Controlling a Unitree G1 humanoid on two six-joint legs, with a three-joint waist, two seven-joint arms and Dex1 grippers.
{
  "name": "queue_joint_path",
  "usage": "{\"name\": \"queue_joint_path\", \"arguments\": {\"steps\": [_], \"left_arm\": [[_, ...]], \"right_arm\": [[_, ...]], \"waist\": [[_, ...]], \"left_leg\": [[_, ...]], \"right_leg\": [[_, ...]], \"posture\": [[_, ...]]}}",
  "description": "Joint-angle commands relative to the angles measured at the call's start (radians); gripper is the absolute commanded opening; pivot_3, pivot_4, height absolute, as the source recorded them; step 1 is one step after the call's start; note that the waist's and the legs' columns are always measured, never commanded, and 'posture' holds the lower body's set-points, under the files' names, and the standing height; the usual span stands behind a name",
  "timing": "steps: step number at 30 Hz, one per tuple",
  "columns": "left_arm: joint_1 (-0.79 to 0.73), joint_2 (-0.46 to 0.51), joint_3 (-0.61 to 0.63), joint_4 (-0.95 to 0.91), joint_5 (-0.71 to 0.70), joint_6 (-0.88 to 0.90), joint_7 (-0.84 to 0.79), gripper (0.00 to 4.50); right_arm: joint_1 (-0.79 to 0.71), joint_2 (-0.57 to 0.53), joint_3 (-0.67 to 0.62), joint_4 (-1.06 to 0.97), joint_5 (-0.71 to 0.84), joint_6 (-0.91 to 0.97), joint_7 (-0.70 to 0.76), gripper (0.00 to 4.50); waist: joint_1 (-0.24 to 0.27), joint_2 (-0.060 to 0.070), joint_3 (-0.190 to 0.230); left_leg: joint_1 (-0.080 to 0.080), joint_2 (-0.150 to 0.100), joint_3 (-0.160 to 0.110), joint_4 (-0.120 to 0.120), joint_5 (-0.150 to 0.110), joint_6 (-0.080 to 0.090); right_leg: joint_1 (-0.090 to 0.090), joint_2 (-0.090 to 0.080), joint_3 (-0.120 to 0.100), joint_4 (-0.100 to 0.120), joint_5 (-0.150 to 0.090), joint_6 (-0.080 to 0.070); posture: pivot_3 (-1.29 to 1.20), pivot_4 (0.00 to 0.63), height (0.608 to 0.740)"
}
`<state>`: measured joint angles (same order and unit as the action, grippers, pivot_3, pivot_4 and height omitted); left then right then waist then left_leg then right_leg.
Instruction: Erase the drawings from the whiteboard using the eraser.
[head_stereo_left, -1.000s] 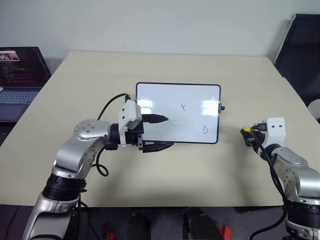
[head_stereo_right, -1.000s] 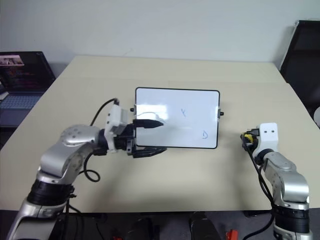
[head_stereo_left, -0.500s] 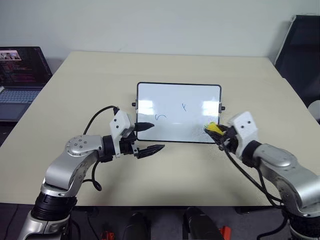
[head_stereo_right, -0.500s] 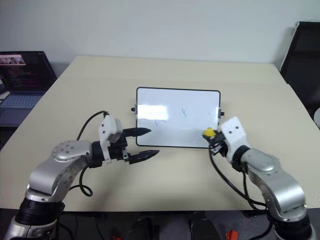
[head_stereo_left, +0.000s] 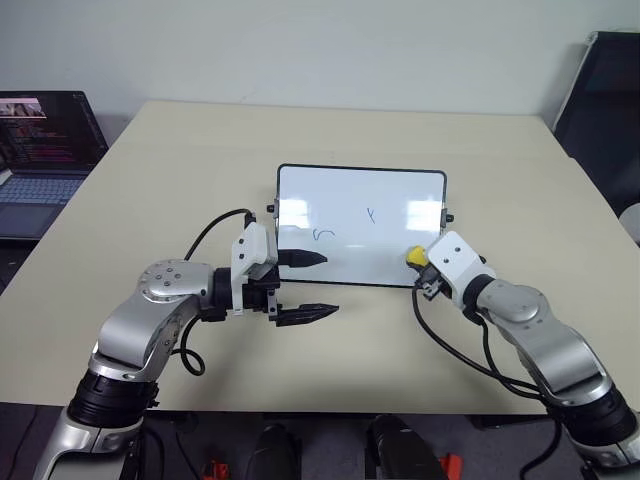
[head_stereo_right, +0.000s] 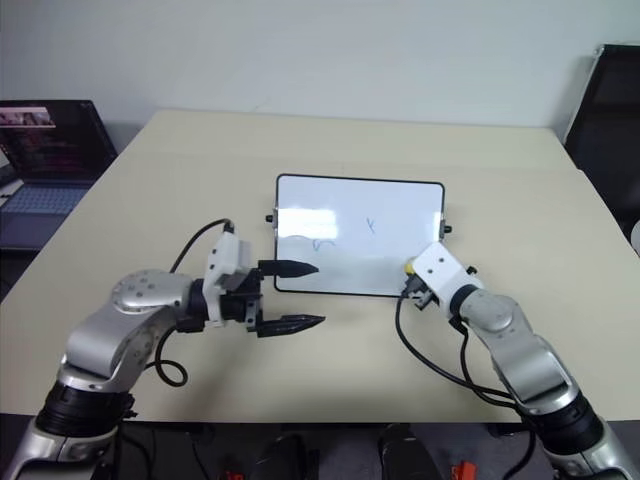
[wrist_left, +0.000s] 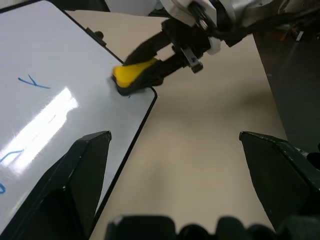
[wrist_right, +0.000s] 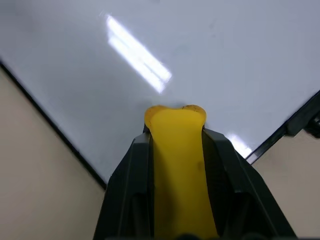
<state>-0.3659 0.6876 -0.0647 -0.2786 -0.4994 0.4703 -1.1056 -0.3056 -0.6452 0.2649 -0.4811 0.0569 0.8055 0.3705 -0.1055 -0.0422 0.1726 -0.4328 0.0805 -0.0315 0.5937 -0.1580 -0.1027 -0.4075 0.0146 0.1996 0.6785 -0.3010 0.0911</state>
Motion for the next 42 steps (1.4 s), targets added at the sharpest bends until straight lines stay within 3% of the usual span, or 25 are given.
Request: {"name": "queue_joint_path", "arguments": {"steps": [1, 10, 22, 31, 42], "left_arm": [[-0.016, -0.004, 0.003, 0.004, 0.010, -0.026, 0.001, 4.50], [0.006, 0.038, 0.027, 0.078, 0.031, -0.065, -0.031, 4.50], [0.022, 0.040, 0.036, 0.112, 0.039, -0.092, -0.040, 4.50], [0.023, 0.038, 0.034, 0.095, 0.034, -0.084, -0.039, 4.50], [0.026, 0.033, 0.035, 0.089, 0.032, -0.083, -0.032, 4.50]], "right_arm": [[0.019, -0.038, 0.033, -0.025, -0.023, 0.030, 0.053, 1.00], [-0.106, 0.063, -0.008, 0.067, -0.143, -0.054, -0.065, 1.00], [-0.046, -0.038, 0.141, 0.026, -0.175, 0.002, 0.164, 1.00], [-0.129, 0.021, 0.072, 0.121, -0.297, -0.103, 0.023, 1.00], [-0.032, -0.057, 0.151, 0.037, -0.292, -0.111, 0.224, 1.00]], "waist": [[-0.001, 0.000, 0.000], [-0.009, -0.001, 0.000], [-0.007, -0.001, 0.000], [-0.009, -0.002, 0.000], [-0.007, -0.002, 0.000]], "left_leg": [[0.000, 0.000, 0.000, 0.001, 0.000, 0.000], [0.001, 0.000, 0.000, 0.004, 0.000, 0.000], [0.000, 0.000, 0.000, 0.001, 0.000, 0.000], [0.001, 0.000, 0.000, 0.008, 0.001, 0.001], [0.000, 0.000, 0.000, 0.006, 0.001, 0.001]], "right_leg": [[0.000, 0.000, 0.000, 0.000, 0.000, 0.000], [0.001, 0.000, 0.001, 0.001, 0.003, 0.000], [0.000, 0.000, 0.000, 0.000, 0.002, 0.000], [0.000, 0.000, 0.001, 0.001, 0.003, 0.000], [0.001, 0.000, 0.001, 0.001, 0.003, 0.000]], "posture": [[0.00, 0.150, 0.740], [0.00, 0.150, 0.740], [0.00, 0.150, 0.740], [0.00, 0.150, 0.740], [0.00, 0.150, 0.740]]}}
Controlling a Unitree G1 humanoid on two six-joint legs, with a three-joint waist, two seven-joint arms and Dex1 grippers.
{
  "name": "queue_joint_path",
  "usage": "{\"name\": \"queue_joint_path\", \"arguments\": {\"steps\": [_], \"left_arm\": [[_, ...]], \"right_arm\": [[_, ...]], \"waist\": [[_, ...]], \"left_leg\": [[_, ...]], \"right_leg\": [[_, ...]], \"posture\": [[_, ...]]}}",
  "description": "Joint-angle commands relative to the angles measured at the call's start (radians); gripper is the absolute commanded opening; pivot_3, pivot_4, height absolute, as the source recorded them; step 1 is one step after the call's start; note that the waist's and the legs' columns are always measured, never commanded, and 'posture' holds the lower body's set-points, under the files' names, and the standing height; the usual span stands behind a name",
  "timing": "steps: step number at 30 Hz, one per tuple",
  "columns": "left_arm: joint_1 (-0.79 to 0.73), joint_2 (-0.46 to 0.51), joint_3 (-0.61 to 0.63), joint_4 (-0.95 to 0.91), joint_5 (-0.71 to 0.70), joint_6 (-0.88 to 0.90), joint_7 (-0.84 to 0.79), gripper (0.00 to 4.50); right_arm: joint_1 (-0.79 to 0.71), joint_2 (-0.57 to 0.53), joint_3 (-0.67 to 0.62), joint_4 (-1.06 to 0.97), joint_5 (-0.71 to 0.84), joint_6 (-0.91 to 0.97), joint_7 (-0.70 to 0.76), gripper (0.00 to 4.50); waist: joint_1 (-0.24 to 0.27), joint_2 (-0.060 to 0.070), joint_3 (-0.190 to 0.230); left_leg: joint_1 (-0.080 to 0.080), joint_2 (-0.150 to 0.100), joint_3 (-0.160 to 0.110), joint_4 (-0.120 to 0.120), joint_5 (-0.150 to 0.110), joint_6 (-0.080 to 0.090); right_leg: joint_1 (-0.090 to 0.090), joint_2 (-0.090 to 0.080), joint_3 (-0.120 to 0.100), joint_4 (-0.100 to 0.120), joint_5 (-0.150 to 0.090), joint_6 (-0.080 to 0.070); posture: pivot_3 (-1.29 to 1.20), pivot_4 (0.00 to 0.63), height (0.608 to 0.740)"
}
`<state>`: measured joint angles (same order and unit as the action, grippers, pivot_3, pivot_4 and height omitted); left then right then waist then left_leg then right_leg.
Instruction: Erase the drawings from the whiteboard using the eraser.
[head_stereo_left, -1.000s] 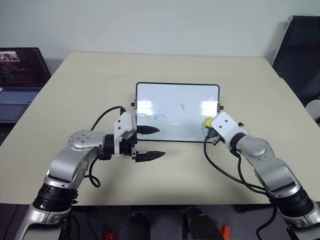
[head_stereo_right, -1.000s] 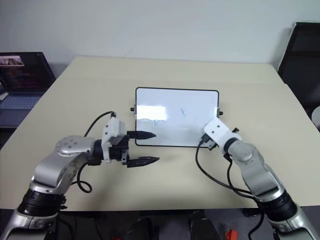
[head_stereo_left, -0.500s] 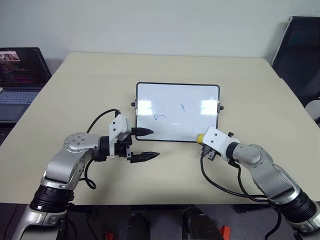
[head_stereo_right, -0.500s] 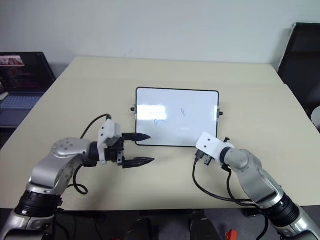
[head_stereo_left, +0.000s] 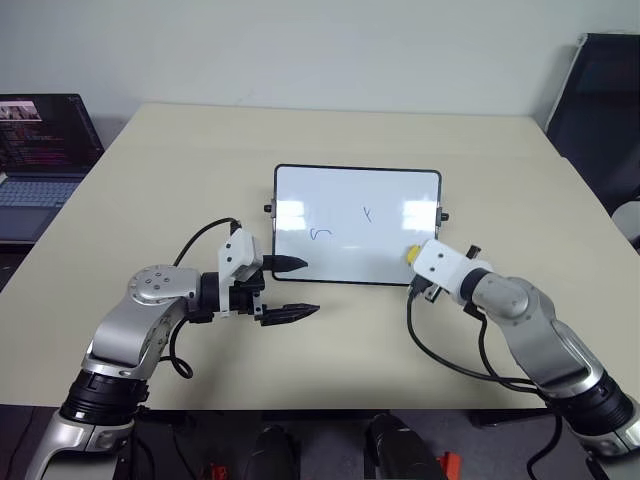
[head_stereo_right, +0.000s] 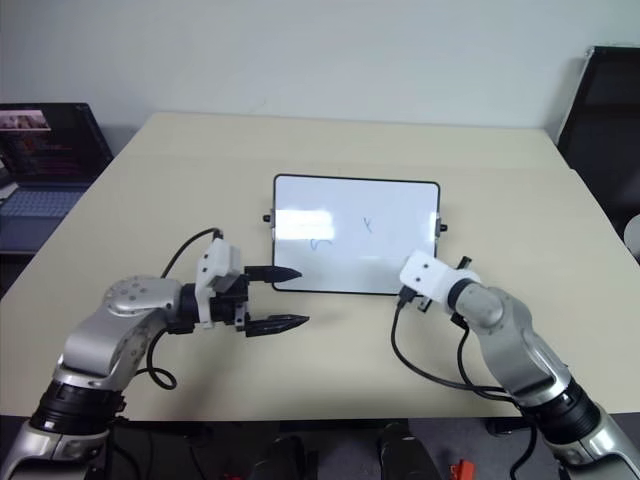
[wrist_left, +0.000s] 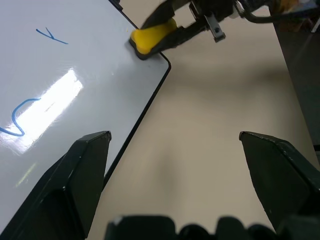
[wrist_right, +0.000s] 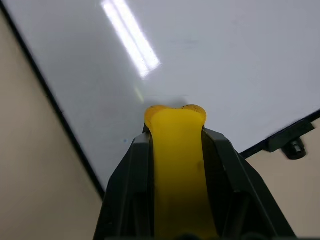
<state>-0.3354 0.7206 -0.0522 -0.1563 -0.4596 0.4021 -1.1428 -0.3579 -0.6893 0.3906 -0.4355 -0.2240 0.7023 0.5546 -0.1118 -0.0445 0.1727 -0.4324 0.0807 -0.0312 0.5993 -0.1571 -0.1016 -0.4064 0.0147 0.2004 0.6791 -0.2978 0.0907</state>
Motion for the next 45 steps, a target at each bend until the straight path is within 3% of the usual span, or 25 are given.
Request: {"name": "queue_joint_path", "arguments": {"steps": [1, 6, 13, 24, 38, 45], "left_arm": [[-0.005, -0.001, 0.023, -0.032, -0.007, -0.015, 0.005, 4.50], [-0.003, -0.016, 0.052, -0.015, 0.002, -0.027, 0.061, 4.50], [0.055, -0.053, 0.142, -0.104, -0.025, 0.040, 0.229, 4.50], [0.145, -0.046, 0.207, -0.274, -0.074, 0.156, 0.368, 4.50], [0.099, -0.047, 0.194, -0.276, -0.068, 0.181, 0.405, 4.50], [0.049, -0.042, 0.162, -0.270, -0.046, 0.185, 0.414, 4.50]], "right_arm": [[0.022, -0.012, 0.024, -0.008, -0.018, -0.013, 0.041, 1.00], [-0.018, 0.054, -0.067, 0.017, -0.017, -0.079, -0.036, 1.00], [0.058, 0.235, -0.275, -0.064, 0.224, -0.095, -0.016, 1.00], [0.167, 0.223, -0.377, -0.100, 0.386, -0.179, 0.057, 1.00], [0.113, 0.222, -0.332, -0.052, 0.367, -0.226, 0.041, 1.00], [-0.020, 0.242, -0.254, 0.011, 0.317, -0.183, 0.008, 1.00]], "waist": [[-0.003, 0.000, 0.000], [-0.003, -0.001, 0.000], [0.000, -0.001, 0.001], [0.009, -0.001, 0.001], [0.009, -0.001, 0.001], [0.006, -0.001, 0.001]], "left_leg": [[0.000, 0.000, 0.000, 0.000, 0.000, 0.000], [0.000, 0.000, 0.000, 0.001, 0.000, 0.000], [-0.001, 0.000, 0.000, -0.006, 0.000, 0.000], [-0.001, 0.000, -0.003, -0.006, -0.003, -0.003], [0.000, 0.000, -0.003, -0.006, -0.003, -0.003], [0.000, 0.000, -0.003, -0.005, -0.002, -0.003]], "right_leg": [[0.000, 0.000, 0.000, 0.000, 0.000, 0.000], [0.000, 0.000, 0.000, 0.000, 0.000, 0.000], [-0.001, 0.000, -0.001, -0.001, -0.001, 0.002], [-0.001, 0.000, -0.003, 0.000, -0.006, 0.000], [0.000, 0.000, -0.003, 0.000, -0.006, -0.001], [0.000, 0.000, -0.003, 0.000, -0.006, -0.001]], "posture": [[0.00, 0.150, 0.740], [0.00, 0.150, 0.740], [0.00, 0.150, 0.740], [0.00, 0.150, 0.740], [0.00, 0.150, 0.740], [0.00, 0.150, 0.740]]}}
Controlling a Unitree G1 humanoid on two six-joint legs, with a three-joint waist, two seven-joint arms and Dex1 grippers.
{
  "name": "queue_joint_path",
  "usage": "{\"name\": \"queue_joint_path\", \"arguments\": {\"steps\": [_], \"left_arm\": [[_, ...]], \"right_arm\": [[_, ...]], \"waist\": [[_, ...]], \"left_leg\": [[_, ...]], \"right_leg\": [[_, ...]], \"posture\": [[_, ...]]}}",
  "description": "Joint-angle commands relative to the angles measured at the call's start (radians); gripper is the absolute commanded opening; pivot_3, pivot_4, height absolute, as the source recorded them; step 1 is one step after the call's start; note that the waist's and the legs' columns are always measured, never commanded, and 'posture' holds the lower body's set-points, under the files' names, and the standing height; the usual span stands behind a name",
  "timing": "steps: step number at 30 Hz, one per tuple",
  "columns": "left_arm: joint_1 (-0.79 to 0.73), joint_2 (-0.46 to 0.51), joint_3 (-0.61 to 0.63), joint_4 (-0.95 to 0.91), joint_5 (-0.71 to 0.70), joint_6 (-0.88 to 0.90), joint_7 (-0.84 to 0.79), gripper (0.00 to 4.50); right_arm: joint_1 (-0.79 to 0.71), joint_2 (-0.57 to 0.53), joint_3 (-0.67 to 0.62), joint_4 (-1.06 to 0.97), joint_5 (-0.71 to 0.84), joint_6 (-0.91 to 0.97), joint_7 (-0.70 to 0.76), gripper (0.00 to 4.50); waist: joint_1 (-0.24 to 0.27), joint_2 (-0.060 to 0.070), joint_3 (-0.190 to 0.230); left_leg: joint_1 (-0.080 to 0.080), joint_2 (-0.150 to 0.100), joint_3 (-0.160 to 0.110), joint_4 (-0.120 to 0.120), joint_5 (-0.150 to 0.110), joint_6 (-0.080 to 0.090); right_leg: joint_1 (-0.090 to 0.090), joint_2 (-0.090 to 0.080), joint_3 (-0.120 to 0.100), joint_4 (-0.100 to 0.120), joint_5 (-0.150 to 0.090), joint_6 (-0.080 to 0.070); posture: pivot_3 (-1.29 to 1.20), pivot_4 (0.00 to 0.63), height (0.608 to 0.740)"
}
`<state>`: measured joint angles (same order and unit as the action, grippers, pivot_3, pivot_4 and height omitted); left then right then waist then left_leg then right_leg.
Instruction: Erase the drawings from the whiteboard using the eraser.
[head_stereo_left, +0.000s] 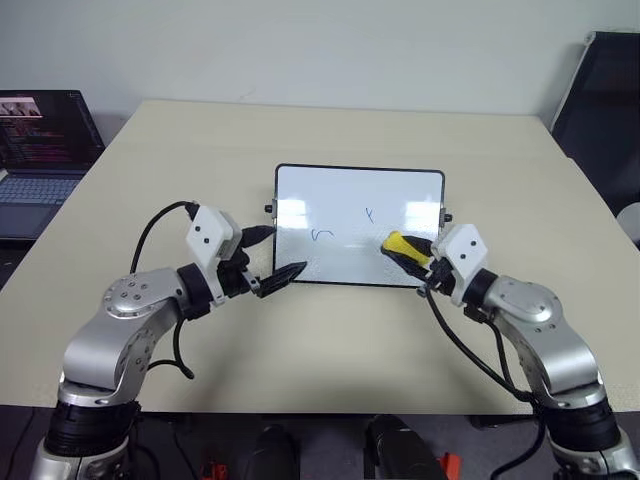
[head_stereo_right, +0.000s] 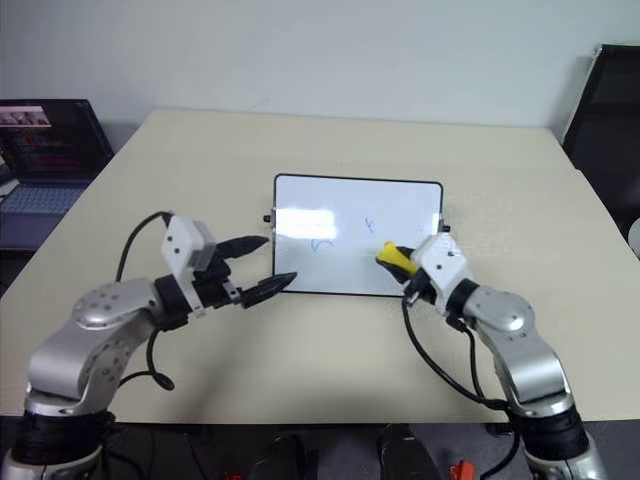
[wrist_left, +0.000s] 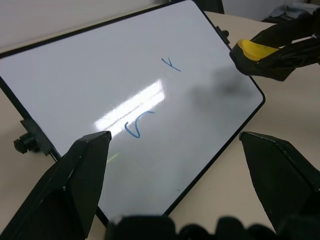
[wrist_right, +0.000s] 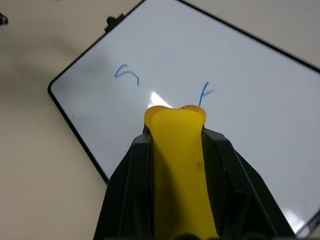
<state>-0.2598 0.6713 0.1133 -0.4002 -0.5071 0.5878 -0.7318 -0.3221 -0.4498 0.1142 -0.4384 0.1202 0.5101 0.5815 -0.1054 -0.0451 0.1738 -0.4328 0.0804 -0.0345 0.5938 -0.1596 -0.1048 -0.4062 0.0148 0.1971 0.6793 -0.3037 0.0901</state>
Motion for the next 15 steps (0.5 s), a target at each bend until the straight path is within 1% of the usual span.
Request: {"name": "queue_joint_path", "arguments": {"steps": [1, 5, 7, 10, 15], "left_arm": [[-0.032, 0.009, -0.008, -0.022, 0.004, -0.001, 0.001, 4.50], [-0.052, 0.013, -0.023, 0.011, 0.018, -0.020, -0.018, 4.50], [-0.055, 0.016, -0.031, 0.026, 0.027, -0.033, -0.030, 4.50], [-0.043, 0.015, -0.031, 0.047, 0.038, -0.059, -0.051, 4.50], [-0.024, 0.008, -0.033, 0.073, 0.053, -0.098, -0.074, 4.50]], "right_arm": [[-0.081, 0.005, 0.035, 0.030, -0.037, 0.015, -0.023, 1.00], [-0.208, 0.044, 0.081, 0.145, -0.083, 0.024, -0.059, 1.00], [-0.270, 0.058, 0.106, 0.221, -0.120, 0.004, -0.075, 1.00], [-0.354, 0.082, 0.115, 0.334, -0.162, -0.026, -0.111, 1.00], [-0.407, 0.098, 0.131, 0.447, -0.208, -0.050, -0.125, 1.00]], "waist": [[0.000, 0.000, 0.000], [-0.002, 0.000, 0.000], [-0.004, 0.000, 0.000], [-0.004, 0.000, 0.000], [-0.004, 0.001, 0.000]], "left_leg": [[0.000, 0.000, 0.000, 0.000, 0.000, 0.000], [0.000, 0.000, 0.000, 0.000, 0.000, 0.000], [0.000, 0.000, 0.000, 0.000, 0.000, 0.000], [0.000, 0.000, -0.001, -0.001, 0.000, 0.000], [-0.001, 0.000, -0.001, -0.002, 0.000, 0.000]], "right_leg": [[0.000, 0.000, 0.000, 0.000, 0.000, 0.000], [0.000, 0.000, 0.000, 0.000, 0.001, 0.001], [0.000, 0.000, -0.001, 0.000, 0.003, 0.005], [0.000, 0.000, -0.001, 0.000, 0.003, 0.005], [0.000, 0.000, -0.002, 0.000, 0.003, 0.005]], "posture": [[0.00, 0.150, 0.740], [0.00, 0.150, 0.740], [0.00, 0.150, 0.740], [0.00, 0.150, 0.740], [0.00, 0.150, 0.740]]}}
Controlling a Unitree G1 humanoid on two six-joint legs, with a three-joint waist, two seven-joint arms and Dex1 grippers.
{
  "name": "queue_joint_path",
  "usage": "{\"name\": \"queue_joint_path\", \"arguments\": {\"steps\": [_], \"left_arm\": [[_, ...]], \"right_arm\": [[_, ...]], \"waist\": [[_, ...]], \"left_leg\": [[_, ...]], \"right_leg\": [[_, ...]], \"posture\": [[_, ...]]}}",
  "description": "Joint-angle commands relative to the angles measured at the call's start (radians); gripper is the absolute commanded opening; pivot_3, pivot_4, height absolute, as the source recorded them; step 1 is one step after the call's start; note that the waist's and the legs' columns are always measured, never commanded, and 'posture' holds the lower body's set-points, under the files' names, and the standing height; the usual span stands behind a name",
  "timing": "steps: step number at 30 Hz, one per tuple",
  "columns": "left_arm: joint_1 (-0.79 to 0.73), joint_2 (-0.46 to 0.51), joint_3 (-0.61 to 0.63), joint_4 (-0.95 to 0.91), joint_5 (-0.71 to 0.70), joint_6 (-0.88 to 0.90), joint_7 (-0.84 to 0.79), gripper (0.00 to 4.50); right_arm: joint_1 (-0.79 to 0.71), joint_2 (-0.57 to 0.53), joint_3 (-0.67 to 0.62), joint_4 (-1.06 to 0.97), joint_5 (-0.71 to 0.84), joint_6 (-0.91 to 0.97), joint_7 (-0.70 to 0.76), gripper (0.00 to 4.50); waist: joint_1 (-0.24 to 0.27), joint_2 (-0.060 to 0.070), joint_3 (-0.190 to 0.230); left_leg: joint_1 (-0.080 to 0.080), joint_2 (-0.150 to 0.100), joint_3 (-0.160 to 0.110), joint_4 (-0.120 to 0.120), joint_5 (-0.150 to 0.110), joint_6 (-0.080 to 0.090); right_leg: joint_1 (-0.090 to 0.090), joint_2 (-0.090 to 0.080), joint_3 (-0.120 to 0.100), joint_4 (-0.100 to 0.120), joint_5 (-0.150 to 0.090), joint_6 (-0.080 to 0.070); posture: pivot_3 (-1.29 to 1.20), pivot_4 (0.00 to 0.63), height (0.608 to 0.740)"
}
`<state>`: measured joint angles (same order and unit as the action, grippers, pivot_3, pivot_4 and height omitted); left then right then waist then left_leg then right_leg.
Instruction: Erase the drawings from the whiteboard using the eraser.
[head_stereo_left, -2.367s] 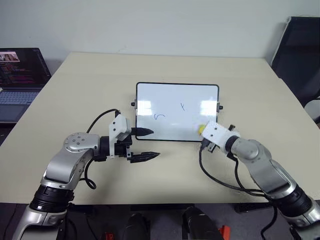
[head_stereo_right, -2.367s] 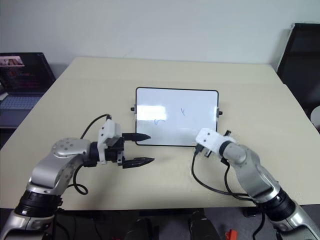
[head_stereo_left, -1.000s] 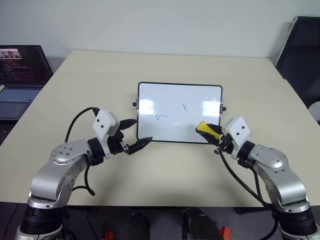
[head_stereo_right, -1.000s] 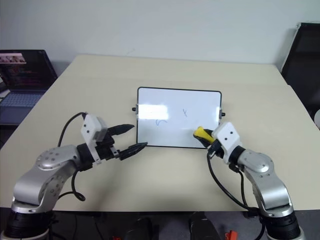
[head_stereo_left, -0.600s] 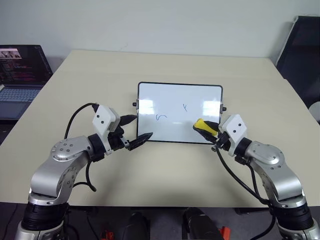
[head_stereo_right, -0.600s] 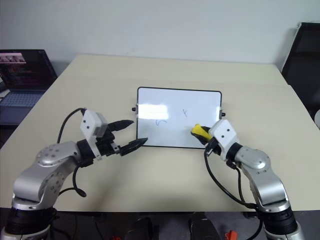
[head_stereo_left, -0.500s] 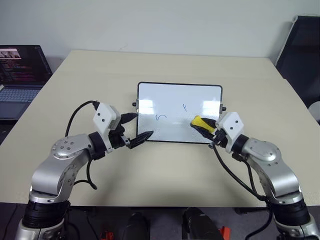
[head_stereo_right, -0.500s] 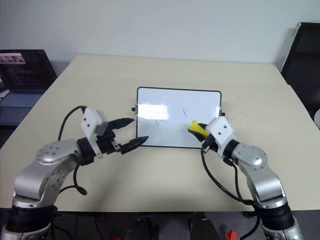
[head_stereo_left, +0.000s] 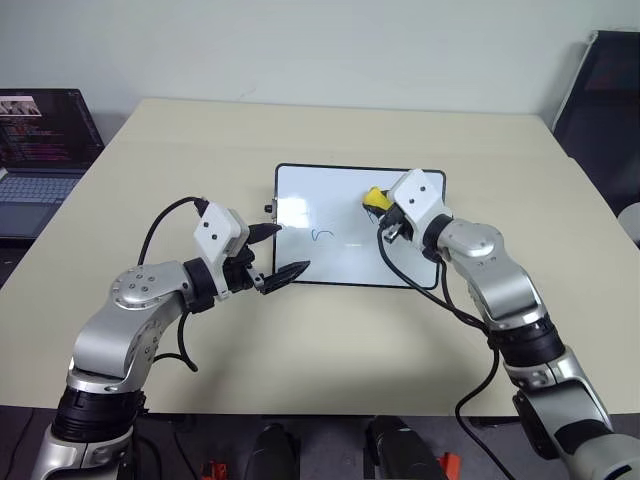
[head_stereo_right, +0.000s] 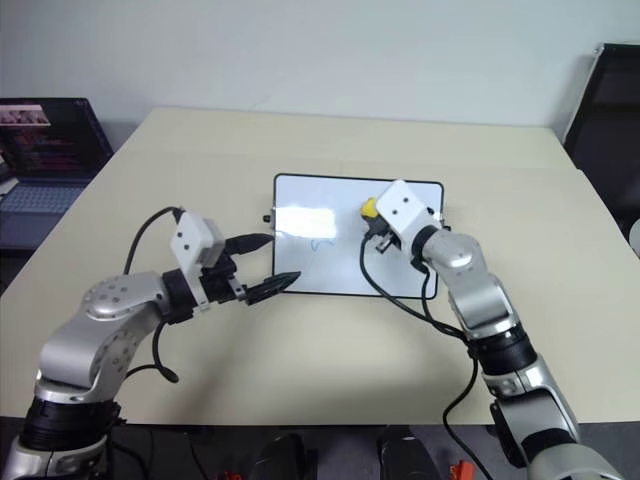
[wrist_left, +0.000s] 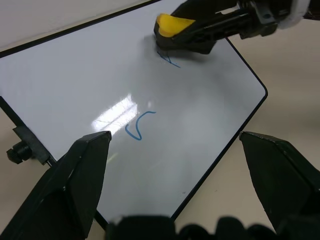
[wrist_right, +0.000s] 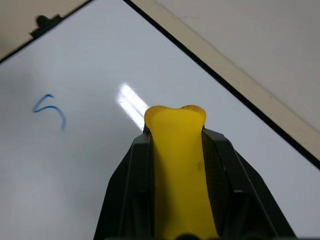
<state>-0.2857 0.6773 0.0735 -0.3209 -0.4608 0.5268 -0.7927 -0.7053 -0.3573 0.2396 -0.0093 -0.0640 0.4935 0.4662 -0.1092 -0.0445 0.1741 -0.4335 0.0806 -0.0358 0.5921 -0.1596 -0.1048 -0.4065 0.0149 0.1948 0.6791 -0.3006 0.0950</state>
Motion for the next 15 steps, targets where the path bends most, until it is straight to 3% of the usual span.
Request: {"name": "queue_joint_path", "arguments": {"steps": [1, 9, 15], "left_arm": [[0.005, 0.001, 0.006, -0.004, 0.008, -0.042, -0.016, 4.50], [0.022, -0.008, 0.005, 0.019, 0.020, -0.079, -0.033, 4.50], [0.021, -0.009, -0.001, 0.023, 0.020, -0.081, -0.039, 4.50]], "right_arm": [[-0.025, 0.005, 0.008, 0.026, -0.028, -0.028, -0.006, 1.00], [0.034, -0.119, 0.116, -0.036, -0.075, 0.068, 0.165, 1.00], [-0.051, -0.072, 0.094, 0.058, -0.166, -0.044, 0.013, 0.99]], "waist": [[0.000, 0.000, 0.000], [0.000, 0.000, 0.000], [-0.003, 0.000, 0.000]], "left_leg": [[0.000, 0.000, 0.000, 0.000, 0.000, 0.000], [0.001, 0.000, -0.001, 0.002, 0.000, 0.000], [0.001, 0.000, -0.001, 0.005, 0.002, 0.002]], "right_leg": [[0.000, 0.000, 0.000, 0.000, 0.000, 0.000], [0.002, 0.000, -0.001, 0.001, 0.000, -0.001], [0.002, 0.000, -0.001, 0.001, 0.001, -0.006]], "posture": [[0.00, 0.150, 0.740], [0.00, 0.150, 0.740], [0.00, 0.150, 0.740]]}}
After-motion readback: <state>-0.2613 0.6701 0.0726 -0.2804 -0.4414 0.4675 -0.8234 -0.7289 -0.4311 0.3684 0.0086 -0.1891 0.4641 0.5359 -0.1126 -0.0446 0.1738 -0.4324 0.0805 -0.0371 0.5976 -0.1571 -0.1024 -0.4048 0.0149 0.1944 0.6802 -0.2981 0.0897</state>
